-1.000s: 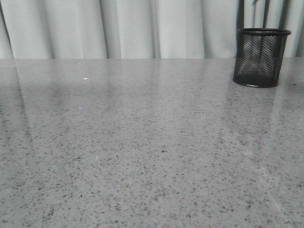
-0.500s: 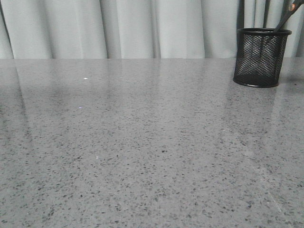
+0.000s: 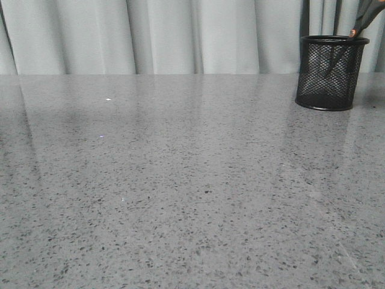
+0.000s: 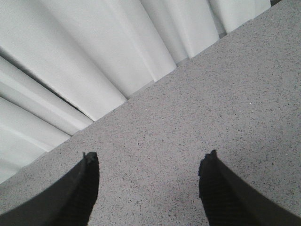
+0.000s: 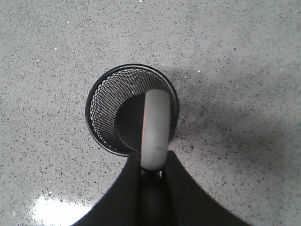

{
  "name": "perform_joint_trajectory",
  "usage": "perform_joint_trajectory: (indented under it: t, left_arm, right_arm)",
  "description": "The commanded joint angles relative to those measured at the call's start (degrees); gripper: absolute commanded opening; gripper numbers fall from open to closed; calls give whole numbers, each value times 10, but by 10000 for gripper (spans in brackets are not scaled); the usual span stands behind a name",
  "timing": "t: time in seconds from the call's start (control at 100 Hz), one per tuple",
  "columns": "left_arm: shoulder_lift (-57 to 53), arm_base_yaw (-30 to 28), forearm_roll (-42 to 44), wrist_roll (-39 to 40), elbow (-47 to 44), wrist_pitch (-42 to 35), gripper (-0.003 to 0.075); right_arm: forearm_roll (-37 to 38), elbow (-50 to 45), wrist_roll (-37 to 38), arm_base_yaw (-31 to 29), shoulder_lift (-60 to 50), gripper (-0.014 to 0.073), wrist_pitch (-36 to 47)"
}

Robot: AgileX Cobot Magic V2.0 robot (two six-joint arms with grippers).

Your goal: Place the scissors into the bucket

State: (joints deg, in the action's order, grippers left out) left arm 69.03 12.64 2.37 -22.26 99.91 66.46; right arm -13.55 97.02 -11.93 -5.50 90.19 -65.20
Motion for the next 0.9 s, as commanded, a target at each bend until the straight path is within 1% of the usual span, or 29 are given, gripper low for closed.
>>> perform_joint_trajectory:
  t: [0.0, 0.07, 0.19, 0.26, 0.31, 0.48, 0.56, 0.65, 0.69, 0.74, 0.79, 0.82, 0.83, 0.84, 0.86, 0.87, 0.88, 0.89]
  left_arm:
    - [-7, -2, -4, 7, 16, -47, 419]
    - [-7, -2, -4, 7, 16, -49, 419]
    - [-7, -2, -4, 7, 16, -50, 419]
    - [-7, -2, -4, 7, 16, -50, 419]
    - [-7, -2, -4, 7, 16, -50, 419]
    - [-7, -2, -3, 7, 16, -49, 419]
    - [-7, -2, -3, 7, 16, -49, 419]
    - [-7, -2, -3, 7, 16, -53, 418]
    - [-7, -2, -4, 7, 16, -58, 409]
    - [-7, -2, -5, 7, 16, -63, 368]
    - [-7, -2, -5, 7, 16, -67, 294]
    - [-7, -2, -6, 7, 16, -70, 223]
    - [-7, -2, -8, 7, 16, -70, 208]
    - [-7, -2, -8, 7, 16, -72, 175]
    - [-7, -2, -11, 7, 15, -73, 141]
    - [-7, -2, -14, 7, 14, -76, 107]
    - [-7, -2, -16, 7, 13, -77, 90]
    - [-7, -2, -18, 7, 12, -78, 55]
  right_arm:
    - [-23, 21, -14, -1, -11, -47, 21]
    - [-45, 21, -29, -1, -6, 13, 18]
    - [-52, 21, -29, -1, -4, 202, 23]
    - [-52, 22, -29, -1, -4, 274, 24]
    - [-48, 24, -29, -2, -6, 291, 26]
    - [-18, 49, -29, -10, -41, 288, 33]
    - [-18, 56, -29, -14, -70, 288, 55]
    - [-28, 56, -29, -14, -103, 266, 85]
    - [-36, 56, -29, -14, -117, 227, 95]
    - [-51, 53, -29, -14, -133, 158, 111]
    - [-65, 44, -29, -14, -148, 74, 125]
    - [-74, 36, -29, -14, -159, 8, 135]
    - [-78, 34, -29, -14, -162, -4, 137]
    - [-80, 28, -29, -14, -167, -18, 142]
    - [-86, 19, -29, -14, -172, -56, 150]
    - [-88, 15, -29, -14, -177, -78, 153]
    - [-92, 11, -29, -14, -180, -76, 160]
    - [-93, 3, -29, -14, -185, -73, 163]
